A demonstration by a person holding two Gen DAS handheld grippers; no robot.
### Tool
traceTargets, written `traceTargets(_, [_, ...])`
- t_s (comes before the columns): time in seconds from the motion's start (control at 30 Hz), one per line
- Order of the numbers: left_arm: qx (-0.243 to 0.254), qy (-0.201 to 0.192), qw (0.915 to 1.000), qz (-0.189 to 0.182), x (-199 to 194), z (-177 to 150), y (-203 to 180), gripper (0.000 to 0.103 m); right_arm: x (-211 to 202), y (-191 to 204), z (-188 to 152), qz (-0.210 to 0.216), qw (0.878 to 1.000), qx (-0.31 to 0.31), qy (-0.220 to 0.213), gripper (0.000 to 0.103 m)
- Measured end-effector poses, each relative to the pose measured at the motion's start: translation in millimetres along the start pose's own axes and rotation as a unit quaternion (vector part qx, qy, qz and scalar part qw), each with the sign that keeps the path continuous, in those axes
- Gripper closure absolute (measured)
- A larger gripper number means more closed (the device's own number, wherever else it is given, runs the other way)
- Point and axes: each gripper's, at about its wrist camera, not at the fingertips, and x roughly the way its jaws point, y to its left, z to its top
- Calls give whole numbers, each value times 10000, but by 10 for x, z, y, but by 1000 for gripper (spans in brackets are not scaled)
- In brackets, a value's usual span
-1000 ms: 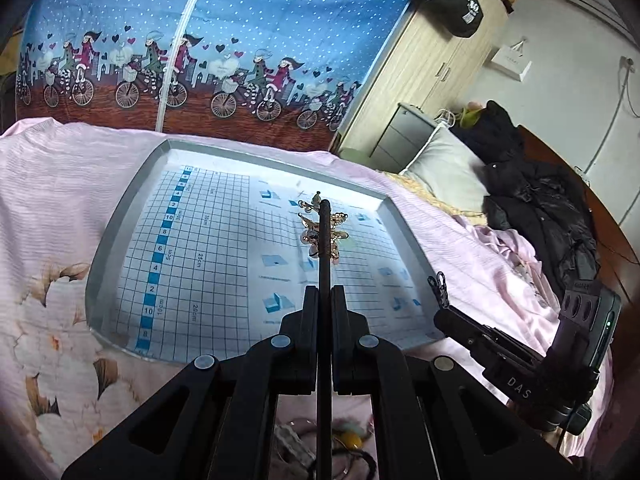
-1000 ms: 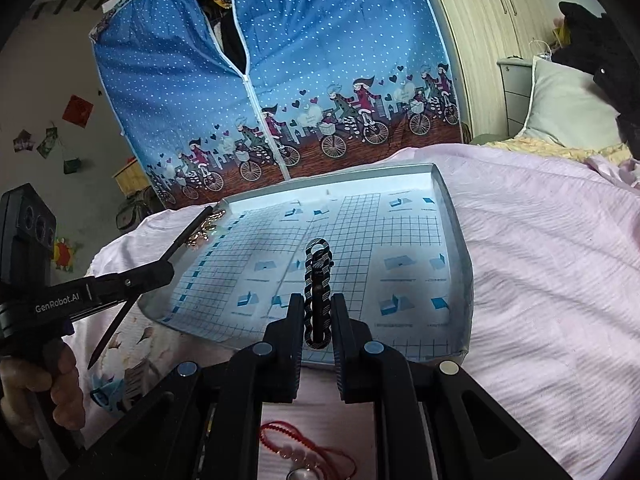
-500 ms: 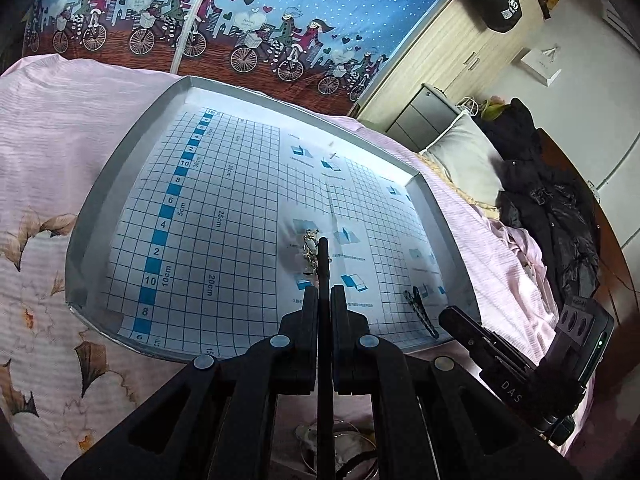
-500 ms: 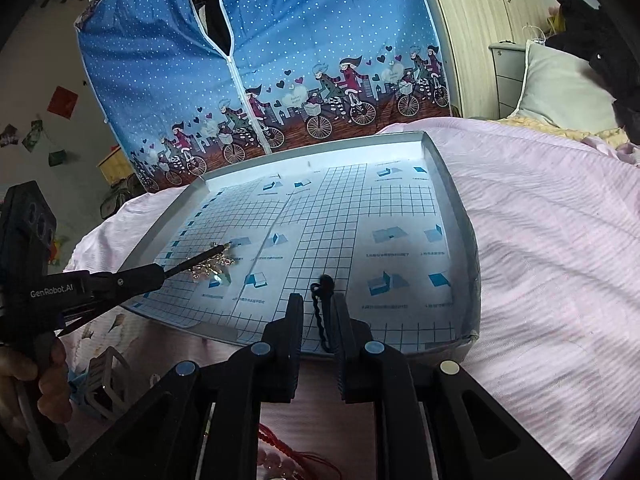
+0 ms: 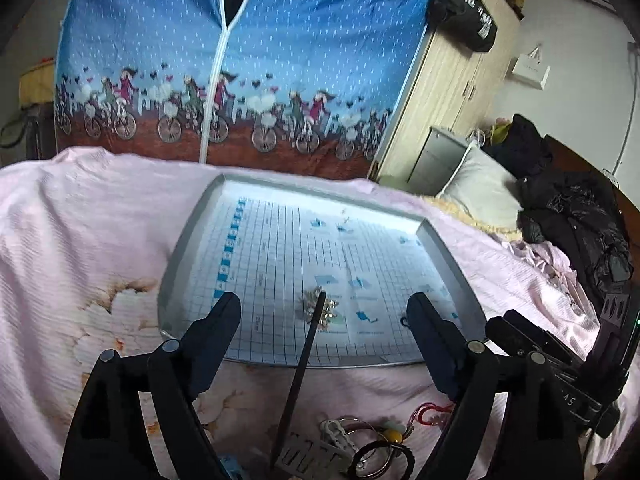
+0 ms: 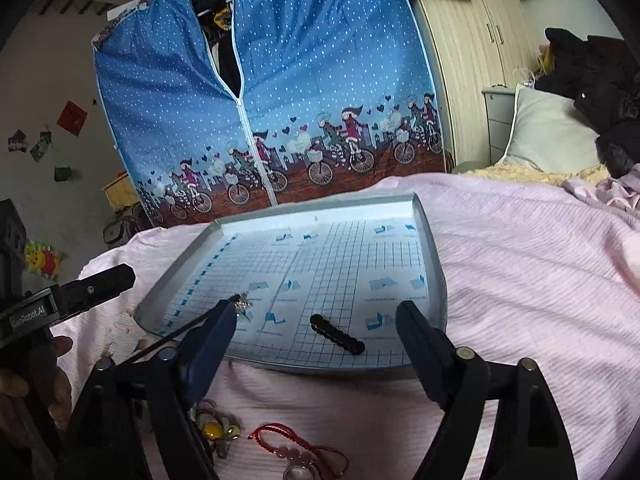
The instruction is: Organize jewelry
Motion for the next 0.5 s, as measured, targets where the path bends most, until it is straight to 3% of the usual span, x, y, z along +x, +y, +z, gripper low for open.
traceTargets(0.03, [75,-227,9997,39,-120,-23,-33,1,-78,18,25,31,9999,-27,-110,9])
traceTargets(0.13, [201,-605,9980,30,-367,-20,-122,1,-315,106,99,59,9990,-240,-360,1])
traceTargets(0.5, [287,-939,9949,228,-1156,-325,-236,1,-1079,399,105,21,9933,-614,-980,0])
